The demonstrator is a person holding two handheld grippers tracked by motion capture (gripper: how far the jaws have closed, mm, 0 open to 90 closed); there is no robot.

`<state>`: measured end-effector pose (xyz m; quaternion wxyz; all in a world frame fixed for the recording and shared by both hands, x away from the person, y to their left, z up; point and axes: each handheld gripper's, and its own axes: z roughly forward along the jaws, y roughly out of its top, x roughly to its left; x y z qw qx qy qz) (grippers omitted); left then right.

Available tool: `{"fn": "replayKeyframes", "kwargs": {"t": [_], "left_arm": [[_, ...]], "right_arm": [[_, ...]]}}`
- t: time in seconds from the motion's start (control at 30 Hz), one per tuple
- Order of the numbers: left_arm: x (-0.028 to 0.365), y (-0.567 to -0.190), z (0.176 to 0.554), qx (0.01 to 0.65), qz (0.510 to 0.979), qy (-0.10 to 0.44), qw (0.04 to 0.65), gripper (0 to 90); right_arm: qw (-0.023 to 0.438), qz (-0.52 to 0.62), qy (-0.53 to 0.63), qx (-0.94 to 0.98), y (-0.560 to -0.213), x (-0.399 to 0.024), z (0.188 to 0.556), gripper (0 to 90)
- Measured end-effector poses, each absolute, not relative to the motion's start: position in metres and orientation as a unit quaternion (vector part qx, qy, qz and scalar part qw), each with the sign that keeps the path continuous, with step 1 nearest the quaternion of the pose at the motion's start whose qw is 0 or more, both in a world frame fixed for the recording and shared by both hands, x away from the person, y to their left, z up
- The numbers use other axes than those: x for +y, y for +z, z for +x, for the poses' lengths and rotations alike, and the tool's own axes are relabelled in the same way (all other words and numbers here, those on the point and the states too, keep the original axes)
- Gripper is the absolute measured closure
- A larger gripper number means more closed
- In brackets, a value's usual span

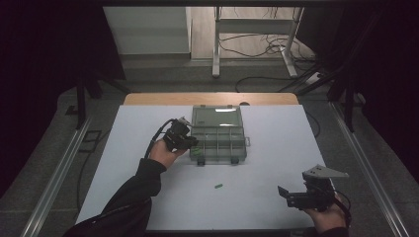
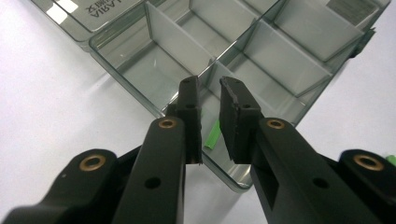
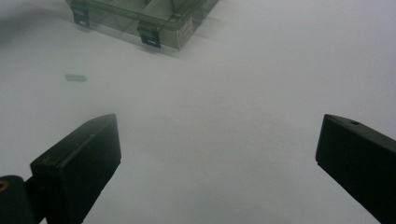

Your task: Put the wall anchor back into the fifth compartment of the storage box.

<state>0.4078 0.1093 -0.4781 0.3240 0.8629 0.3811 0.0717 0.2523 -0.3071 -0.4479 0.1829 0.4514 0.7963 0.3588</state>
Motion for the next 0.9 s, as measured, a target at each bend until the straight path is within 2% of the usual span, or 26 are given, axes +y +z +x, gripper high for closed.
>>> {"fn": "replayKeyframes", "kwargs": {"t": [0.17,0.47,0.63,0.9], "left_arm": [[0.107,-0.474,0.401,0.373,0.866,0.069,0.325,69.2],[0.100,-0.462,0.388,0.359,0.867,0.070,0.339,44.9],[0.097,-0.459,0.379,0.352,0.866,0.075,0.348,26.9],[0.094,-0.457,0.368,0.339,0.869,0.063,0.354,10.9]], "right_arm": [[0.183,0.451,0.361,0.796,-0.448,-0.307,0.252,0.5],[0.185,0.450,0.364,0.794,-0.447,-0.308,0.252,0.5],[0.186,0.449,0.364,0.795,-0.447,-0.308,0.251,0.5],[0.186,0.449,0.365,0.794,-0.447,-0.307,0.251,0.5]]}}
